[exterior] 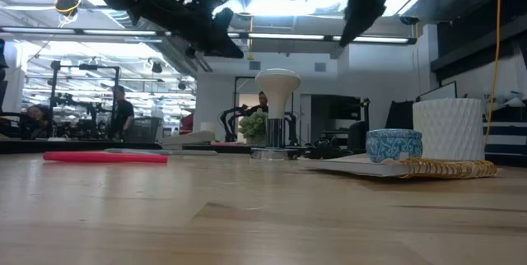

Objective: Screw lightbulb
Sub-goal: Remove the lightbulb from the lamp

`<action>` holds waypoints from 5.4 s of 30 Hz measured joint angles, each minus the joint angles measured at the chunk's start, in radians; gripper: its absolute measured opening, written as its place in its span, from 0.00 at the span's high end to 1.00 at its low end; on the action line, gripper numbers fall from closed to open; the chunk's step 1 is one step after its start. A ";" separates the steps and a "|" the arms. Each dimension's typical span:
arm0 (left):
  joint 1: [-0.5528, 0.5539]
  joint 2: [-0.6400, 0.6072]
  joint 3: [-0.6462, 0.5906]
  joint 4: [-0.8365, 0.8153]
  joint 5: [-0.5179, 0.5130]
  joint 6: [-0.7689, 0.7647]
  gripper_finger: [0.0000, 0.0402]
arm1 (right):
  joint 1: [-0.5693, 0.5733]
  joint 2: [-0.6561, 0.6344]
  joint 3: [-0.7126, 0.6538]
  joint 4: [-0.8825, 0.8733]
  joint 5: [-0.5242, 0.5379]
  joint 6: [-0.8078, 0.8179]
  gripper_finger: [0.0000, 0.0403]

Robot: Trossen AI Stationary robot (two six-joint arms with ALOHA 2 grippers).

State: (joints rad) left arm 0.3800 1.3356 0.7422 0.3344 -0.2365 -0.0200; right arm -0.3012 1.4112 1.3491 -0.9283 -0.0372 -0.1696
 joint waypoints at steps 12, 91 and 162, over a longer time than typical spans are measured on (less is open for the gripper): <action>0.045 0.117 -0.001 0.114 -0.001 0.001 1.00 | 0.000 -0.279 -0.125 0.106 0.002 -0.020 0.97; 0.043 0.269 0.000 0.313 0.175 0.004 1.00 | 0.000 0.046 -0.739 1.546 0.187 0.147 0.97; 0.013 0.306 0.000 0.404 0.055 -0.032 1.00 | 0.000 0.036 -0.739 1.534 0.161 0.246 0.97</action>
State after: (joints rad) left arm 0.3928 1.6417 0.7422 0.7380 -0.1816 -0.0525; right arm -0.3016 1.4471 0.6098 0.6054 0.1238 0.0761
